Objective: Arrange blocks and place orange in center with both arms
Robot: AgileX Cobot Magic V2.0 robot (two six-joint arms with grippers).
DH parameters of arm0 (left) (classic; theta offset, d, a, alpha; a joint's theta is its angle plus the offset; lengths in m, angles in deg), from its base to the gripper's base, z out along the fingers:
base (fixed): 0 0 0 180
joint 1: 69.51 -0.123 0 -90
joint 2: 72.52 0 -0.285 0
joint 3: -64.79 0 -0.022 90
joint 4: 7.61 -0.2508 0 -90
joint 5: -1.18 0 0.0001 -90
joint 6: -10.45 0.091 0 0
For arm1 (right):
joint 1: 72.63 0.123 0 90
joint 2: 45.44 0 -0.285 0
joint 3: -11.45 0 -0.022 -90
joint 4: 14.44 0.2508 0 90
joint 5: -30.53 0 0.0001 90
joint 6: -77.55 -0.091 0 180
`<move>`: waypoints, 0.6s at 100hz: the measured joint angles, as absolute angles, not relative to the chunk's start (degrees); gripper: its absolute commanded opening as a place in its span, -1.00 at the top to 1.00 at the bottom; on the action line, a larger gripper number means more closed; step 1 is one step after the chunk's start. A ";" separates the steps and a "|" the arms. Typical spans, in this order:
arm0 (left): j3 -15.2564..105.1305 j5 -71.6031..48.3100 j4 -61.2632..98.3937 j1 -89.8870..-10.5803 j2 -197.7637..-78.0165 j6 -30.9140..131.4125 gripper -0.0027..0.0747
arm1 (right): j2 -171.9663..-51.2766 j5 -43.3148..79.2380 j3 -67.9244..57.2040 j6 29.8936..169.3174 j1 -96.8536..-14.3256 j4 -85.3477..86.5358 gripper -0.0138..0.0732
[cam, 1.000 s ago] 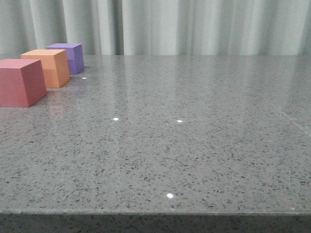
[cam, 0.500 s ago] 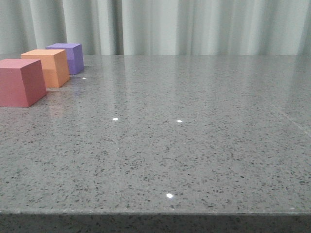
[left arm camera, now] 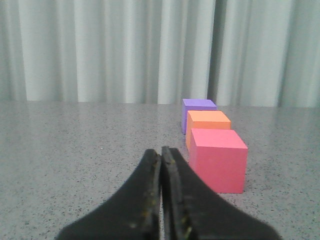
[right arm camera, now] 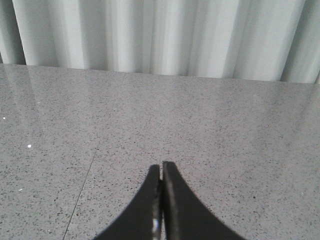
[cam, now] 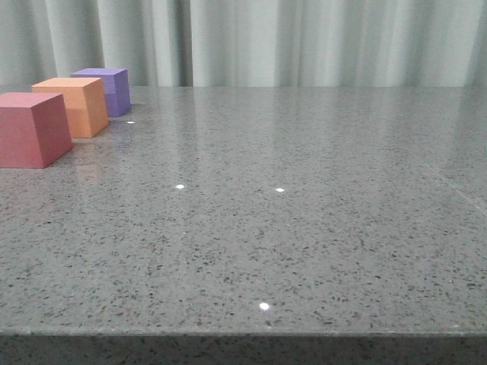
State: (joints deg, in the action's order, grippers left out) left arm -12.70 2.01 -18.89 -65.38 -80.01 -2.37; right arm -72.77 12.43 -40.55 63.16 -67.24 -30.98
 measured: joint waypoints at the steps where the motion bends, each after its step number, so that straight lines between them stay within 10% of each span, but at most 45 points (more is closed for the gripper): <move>1: -12.70 2.01 -18.89 -65.38 -80.01 -2.37 0.98 | -72.79 12.58 -40.65 63.16 -67.24 -30.98 0.84; 60: -12.70 2.01 -18.89 -65.38 -80.01 -2.37 0.98 | -53.93 31.42 -64.85 71.22 -67.24 -17.91 0.84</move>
State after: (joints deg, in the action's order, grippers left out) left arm -12.70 2.01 -18.89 -65.38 -80.01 -2.37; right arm -53.93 31.42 -64.85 71.22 -67.24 -17.91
